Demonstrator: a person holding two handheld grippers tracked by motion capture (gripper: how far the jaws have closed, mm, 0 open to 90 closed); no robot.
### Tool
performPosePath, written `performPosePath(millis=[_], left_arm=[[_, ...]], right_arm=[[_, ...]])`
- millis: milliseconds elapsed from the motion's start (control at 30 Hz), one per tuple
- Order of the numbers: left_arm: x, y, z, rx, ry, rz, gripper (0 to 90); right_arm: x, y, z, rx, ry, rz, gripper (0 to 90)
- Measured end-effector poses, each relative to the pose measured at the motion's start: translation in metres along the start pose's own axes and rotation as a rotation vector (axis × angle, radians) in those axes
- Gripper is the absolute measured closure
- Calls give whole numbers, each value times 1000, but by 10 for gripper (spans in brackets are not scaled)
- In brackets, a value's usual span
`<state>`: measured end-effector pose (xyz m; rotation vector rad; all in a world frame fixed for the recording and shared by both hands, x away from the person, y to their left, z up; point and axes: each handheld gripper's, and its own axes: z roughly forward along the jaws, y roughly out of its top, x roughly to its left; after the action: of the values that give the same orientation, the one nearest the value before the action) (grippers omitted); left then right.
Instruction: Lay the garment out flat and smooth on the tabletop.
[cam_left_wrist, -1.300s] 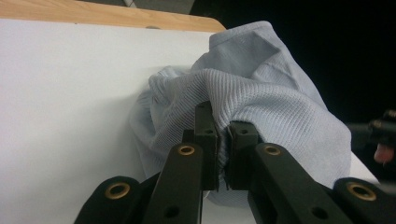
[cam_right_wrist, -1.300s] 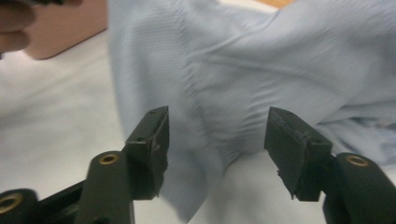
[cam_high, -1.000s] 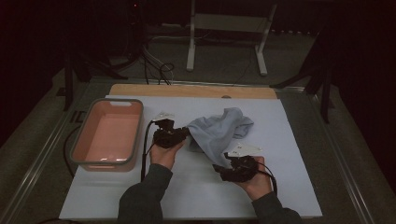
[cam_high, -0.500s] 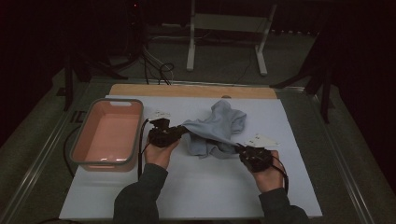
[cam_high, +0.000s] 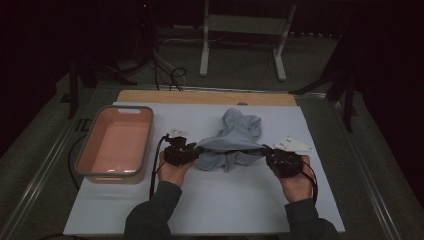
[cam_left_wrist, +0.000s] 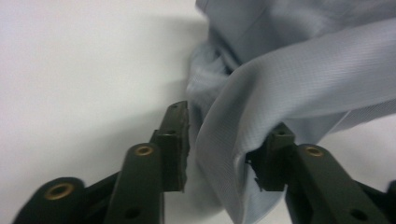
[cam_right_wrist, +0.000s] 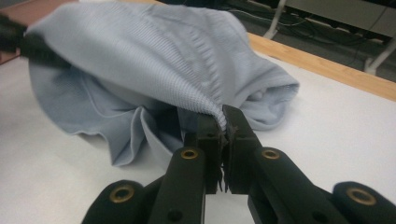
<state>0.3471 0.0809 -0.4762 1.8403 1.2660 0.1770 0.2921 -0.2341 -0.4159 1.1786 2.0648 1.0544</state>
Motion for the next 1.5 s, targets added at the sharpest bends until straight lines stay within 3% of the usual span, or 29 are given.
performPosePath(millis=[67, 167, 200, 400, 467, 633, 700, 800, 867, 1033, 1267, 1500], left_arm=[[-2, -6, 8, 40, 1, 11, 595], [-3, -10, 12, 48, -19, 19, 788], [-3, -9, 9, 28, -52, -2, 831], [-2, 4, -7, -29, -86, -10, 845], [-2, 10, -15, -60, -105, -25, 845], [-1, 18, -26, -104, -128, -57, 846], [-1, 21, -30, -123, -135, -71, 847], [1, 24, -36, -143, -132, -79, 847], [3, 26, -41, -157, -128, -83, 847], [13, 28, -51, -185, -122, -107, 847], [19, 19, -53, -151, -108, -85, 844], [22, 4, -57, -110, -103, -63, 839]], right_arm=[[-1, -1, 1, 3, -5, 7, 845], [-3, -3, 4, 14, 1, 20, 832], [-4, -6, 7, 28, 1, 24, 817], [-7, -17, 21, 75, -3, 44, 724], [-5, -23, 28, 101, 15, 50, 668], [2, -26, 31, 123, 43, 23, 601], [5, -28, 36, 160, 43, 0, 560], [7, -32, 43, 208, 43, -20, 583], [6, -34, 45, 222, 43, -21, 687], [-1, -30, 37, 195, 55, -14, 859], [-17, -18, 12, 93, 10, 30, 850], [-24, -15, 1, 77, 12, 26, 839]])
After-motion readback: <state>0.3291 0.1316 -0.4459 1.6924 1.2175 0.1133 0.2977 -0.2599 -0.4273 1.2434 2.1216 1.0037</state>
